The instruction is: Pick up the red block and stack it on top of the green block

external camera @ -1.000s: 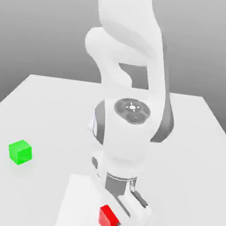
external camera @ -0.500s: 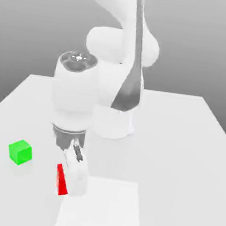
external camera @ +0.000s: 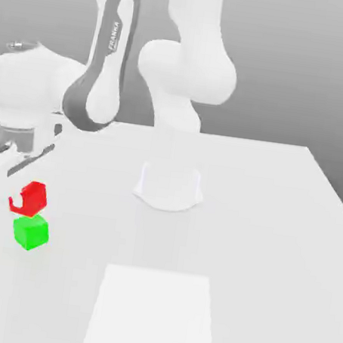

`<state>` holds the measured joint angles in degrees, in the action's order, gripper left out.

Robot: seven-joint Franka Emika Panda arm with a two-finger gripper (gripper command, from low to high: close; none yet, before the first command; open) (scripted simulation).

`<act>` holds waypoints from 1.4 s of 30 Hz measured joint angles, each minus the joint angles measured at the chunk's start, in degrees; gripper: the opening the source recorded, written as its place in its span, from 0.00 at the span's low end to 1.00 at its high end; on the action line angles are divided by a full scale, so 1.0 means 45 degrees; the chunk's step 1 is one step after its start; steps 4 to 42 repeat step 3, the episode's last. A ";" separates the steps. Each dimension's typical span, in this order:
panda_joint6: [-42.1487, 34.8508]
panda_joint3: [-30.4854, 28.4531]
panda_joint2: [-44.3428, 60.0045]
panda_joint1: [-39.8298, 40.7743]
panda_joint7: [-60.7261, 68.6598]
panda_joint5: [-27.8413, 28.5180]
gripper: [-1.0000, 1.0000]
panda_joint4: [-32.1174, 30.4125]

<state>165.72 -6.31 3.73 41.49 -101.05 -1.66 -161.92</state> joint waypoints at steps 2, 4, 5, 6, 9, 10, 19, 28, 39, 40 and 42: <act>0.0000 0.0000 0.0000 -0.0001 0.0000 0.0000 1.00 0.0000; 0.0000 0.0000 0.0000 -0.0001 0.0000 0.0000 1.00 0.0000; 0.0000 0.0000 0.0000 -0.0001 0.0000 0.0000 1.00 0.0000; 0.0000 0.0000 0.0000 -0.0001 0.0000 0.0000 1.00 0.0000; 0.0000 0.0000 0.0000 -0.0001 0.0000 0.0000 1.00 0.0000; 0.0000 0.0000 0.0000 -0.0001 0.0000 0.0000 1.00 0.0000; 0.0000 0.0000 0.0000 -0.0001 0.0000 0.0000 1.00 0.0000; 0.0000 0.0000 0.0000 -0.0001 0.0000 0.0000 1.00 0.0000; 0.0000 0.0000 0.0000 -0.0001 0.0000 0.0000 1.00 0.0000; 0.0000 0.0000 0.0000 -0.0001 0.0000 0.0000 1.00 0.0000; 0.0000 0.0000 0.0000 -0.0001 0.0000 0.0000 1.00 0.0000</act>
